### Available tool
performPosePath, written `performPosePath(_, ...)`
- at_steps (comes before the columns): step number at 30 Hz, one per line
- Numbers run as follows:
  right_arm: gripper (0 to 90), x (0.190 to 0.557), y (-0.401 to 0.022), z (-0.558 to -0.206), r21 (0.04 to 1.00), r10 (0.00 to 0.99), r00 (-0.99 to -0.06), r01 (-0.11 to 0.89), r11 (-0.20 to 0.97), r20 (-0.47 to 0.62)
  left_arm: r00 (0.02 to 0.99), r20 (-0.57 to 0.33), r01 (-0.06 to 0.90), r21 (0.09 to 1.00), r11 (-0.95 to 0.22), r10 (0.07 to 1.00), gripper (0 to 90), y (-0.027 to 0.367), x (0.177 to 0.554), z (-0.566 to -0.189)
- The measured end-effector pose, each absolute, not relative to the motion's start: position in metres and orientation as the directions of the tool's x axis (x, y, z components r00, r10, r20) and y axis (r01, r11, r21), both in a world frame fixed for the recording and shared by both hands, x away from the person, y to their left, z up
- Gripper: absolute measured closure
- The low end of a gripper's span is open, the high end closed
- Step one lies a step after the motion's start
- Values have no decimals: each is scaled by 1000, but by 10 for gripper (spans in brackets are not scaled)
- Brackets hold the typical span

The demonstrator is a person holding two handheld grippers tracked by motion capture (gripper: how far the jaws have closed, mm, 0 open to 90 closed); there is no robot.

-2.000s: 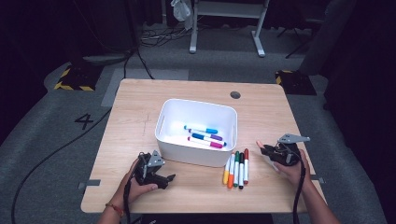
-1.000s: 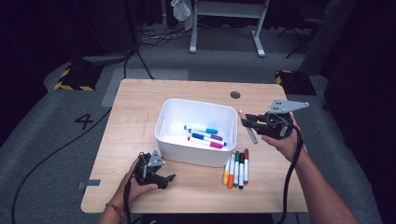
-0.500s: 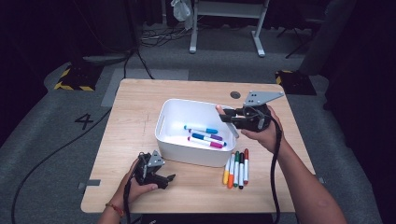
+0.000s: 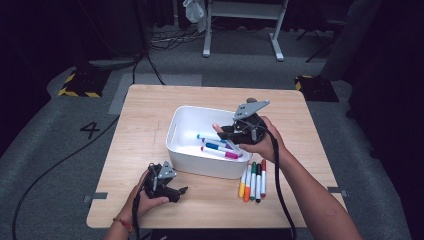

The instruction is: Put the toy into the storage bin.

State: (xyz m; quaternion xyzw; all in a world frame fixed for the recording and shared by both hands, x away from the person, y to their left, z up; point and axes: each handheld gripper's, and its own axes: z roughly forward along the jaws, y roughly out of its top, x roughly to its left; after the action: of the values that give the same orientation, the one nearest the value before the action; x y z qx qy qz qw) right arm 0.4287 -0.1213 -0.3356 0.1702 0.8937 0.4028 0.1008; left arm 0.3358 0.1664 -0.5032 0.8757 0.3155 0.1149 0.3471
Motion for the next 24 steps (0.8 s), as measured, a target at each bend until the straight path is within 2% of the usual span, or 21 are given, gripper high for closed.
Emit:
performPosePath(16,745,419,-75,-365,518,293,-954,221,827,-61,775,-18,473,680,-560,632,151,166,336,-503)
performPosePath(18,743,416,-72,-366,504,265,-962,194,842,-72,775,-18,473,680,-560,632,150,166,336,-503)
performPosePath(24,695,416,-72,-365,512,270,-961,198,836,-68,775,-18,473,680,-560,632,150,166,336,-503)
